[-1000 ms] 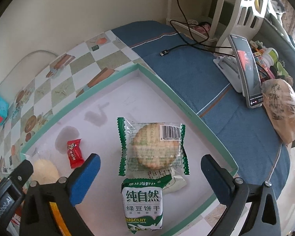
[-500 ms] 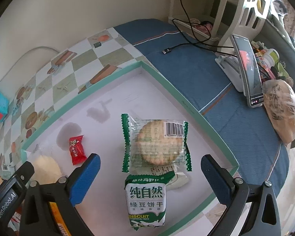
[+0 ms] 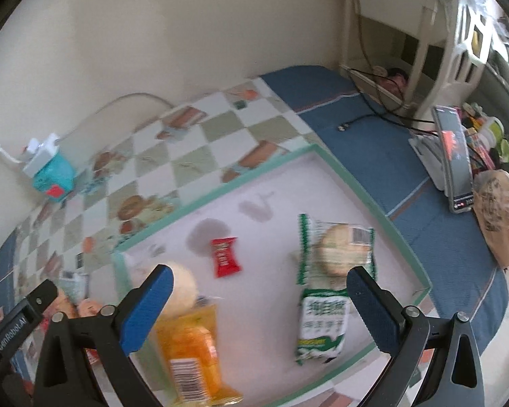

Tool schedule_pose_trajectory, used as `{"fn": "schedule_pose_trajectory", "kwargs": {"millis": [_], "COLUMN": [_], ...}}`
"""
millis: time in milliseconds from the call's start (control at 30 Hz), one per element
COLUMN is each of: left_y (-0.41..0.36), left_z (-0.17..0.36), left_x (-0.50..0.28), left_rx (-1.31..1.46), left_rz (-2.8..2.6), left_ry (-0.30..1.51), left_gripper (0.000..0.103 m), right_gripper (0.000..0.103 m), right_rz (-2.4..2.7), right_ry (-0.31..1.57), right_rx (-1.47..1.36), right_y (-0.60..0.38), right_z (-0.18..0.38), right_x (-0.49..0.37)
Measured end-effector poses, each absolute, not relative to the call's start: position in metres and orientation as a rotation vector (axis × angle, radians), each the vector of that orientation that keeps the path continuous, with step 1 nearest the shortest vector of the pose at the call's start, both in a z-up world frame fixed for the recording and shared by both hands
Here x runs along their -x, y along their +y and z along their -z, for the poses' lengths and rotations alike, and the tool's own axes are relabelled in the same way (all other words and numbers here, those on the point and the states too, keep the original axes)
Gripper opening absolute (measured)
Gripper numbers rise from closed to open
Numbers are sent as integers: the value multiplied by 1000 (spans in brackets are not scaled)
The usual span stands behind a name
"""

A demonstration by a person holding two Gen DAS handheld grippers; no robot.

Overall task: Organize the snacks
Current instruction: 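Move both grippers back from the tray to the snack pile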

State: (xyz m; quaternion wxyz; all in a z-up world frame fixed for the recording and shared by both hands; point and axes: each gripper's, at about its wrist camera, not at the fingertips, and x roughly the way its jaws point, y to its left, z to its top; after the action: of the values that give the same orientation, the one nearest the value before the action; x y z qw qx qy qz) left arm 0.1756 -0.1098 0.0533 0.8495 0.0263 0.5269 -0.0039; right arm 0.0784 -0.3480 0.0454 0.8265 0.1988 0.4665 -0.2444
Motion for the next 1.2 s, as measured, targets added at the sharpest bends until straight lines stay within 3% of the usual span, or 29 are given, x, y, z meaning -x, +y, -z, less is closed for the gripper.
{"fn": "schedule_pose_trajectory", "kwargs": {"millis": [433,1200], "left_y": [27,125], "left_z": [-65,-38], "left_x": [-162,-133], "left_rx": [108,351], "left_rz": [-262,-348], "left_ry": [1101,1164], "left_gripper": [95,95], "right_gripper": [103,103], "right_rz": [351,136], "right_ry": [978,1064], "right_rx": [-385,-295], "right_y": [-276,-180], "right_z": [-59,-37], "right_x": [-93,-113]}}
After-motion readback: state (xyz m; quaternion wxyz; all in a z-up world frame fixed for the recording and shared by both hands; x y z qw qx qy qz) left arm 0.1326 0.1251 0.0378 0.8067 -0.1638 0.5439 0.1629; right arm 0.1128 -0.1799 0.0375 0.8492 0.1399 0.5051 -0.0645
